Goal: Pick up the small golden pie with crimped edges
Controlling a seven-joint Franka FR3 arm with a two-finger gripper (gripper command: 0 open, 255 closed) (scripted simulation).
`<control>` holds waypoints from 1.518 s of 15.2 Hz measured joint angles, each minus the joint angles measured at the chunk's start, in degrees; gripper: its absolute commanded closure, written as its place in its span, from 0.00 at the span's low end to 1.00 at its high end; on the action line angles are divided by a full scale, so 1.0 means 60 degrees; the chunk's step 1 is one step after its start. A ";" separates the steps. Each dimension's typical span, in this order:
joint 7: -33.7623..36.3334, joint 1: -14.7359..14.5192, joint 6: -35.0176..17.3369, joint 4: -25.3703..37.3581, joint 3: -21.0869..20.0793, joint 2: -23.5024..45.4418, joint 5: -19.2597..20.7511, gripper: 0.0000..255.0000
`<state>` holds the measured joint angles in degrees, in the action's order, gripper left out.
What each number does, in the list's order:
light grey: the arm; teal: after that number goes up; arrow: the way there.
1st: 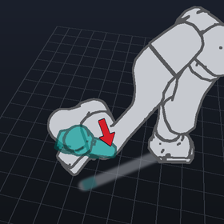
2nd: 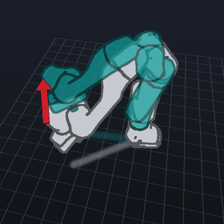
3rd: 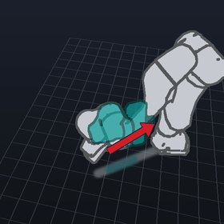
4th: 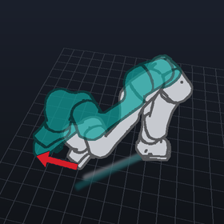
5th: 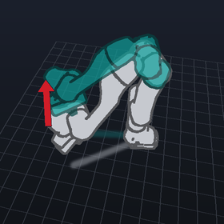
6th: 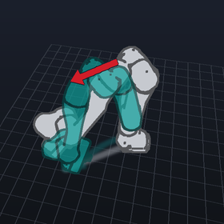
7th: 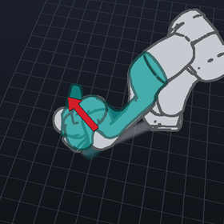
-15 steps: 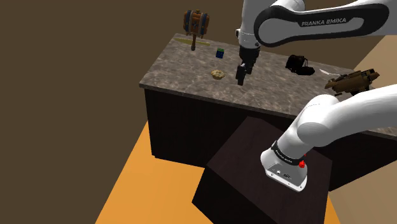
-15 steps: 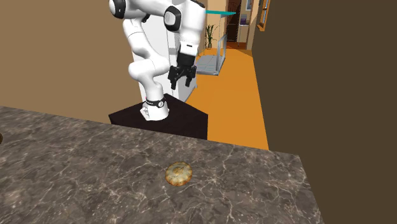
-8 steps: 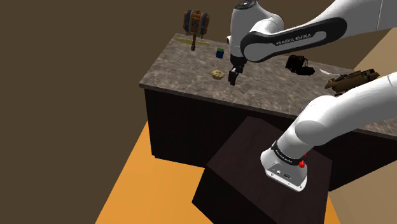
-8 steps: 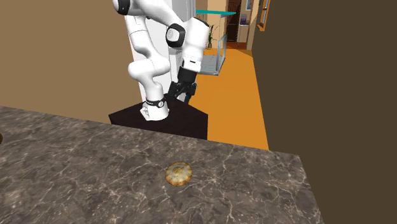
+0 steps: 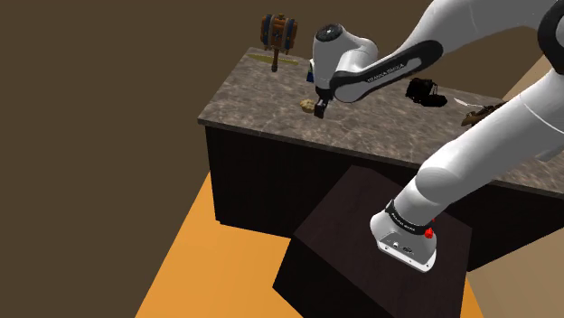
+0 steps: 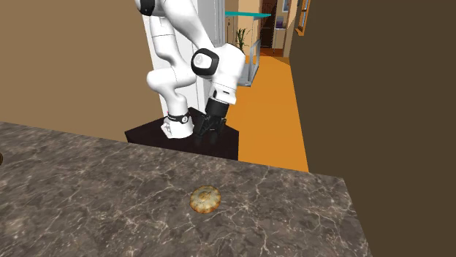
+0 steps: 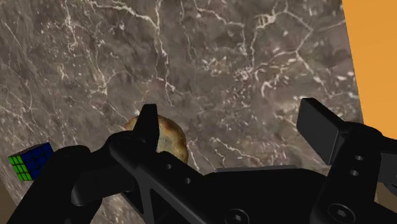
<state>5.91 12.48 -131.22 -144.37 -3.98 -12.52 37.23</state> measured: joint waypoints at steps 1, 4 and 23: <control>0.0207 0.0153 -0.0280 0.0179 0.0028 0.0386 0.0456 0.00; 0.0903 0.0482 -0.0884 0.0806 0.0099 0.1476 0.1815 0.00; 0.3406 0.0675 -0.1789 0.2773 0.0589 0.4405 0.5502 1.00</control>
<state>26.35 16.53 -141.95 -127.74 -0.45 13.92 70.24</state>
